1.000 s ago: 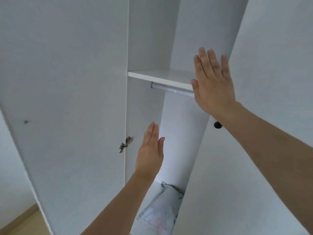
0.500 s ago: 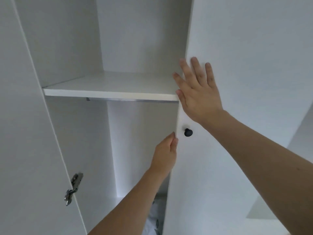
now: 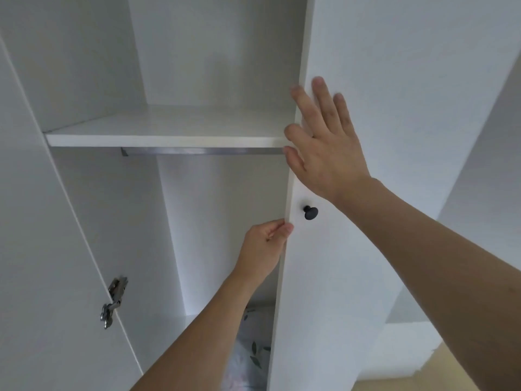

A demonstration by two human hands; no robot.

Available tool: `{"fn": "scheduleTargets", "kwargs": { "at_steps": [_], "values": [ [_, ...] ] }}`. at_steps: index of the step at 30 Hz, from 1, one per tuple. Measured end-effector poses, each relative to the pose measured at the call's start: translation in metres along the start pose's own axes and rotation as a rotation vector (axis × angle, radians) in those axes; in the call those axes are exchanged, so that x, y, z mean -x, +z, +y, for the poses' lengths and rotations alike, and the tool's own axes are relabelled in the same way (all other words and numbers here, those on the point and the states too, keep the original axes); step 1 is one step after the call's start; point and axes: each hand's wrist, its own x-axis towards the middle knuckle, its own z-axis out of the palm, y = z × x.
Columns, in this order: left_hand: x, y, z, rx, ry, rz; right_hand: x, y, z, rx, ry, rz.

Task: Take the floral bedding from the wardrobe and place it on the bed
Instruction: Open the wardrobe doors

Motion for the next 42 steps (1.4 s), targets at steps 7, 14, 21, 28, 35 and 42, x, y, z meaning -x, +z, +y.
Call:
{"fn": "scheduleTargets", "kwargs": {
  "at_steps": [7,14,21,28,35,42],
  "values": [
    [0.069,0.031,0.036,0.125,-0.061,-0.045,0.048,-0.075,0.019,-0.106,-0.032,0.094],
    [0.110,0.073,0.078,0.215,-0.084,-0.137,0.096,-0.136,0.046,-0.091,-0.057,0.177],
    [0.120,0.121,0.101,0.188,-0.009,-0.369,0.143,-0.186,0.081,0.045,-0.008,0.155],
    [0.116,0.180,0.112,0.011,0.016,-0.541,0.175,-0.223,0.113,0.381,0.068,0.085],
    [0.120,0.244,0.133,-0.132,0.156,-0.571,0.213,-0.250,0.155,0.549,0.122,-0.039],
    [0.119,0.303,0.151,-0.264,0.293,-0.485,0.247,-0.262,0.200,0.652,0.179,-0.140]
  ]
}}
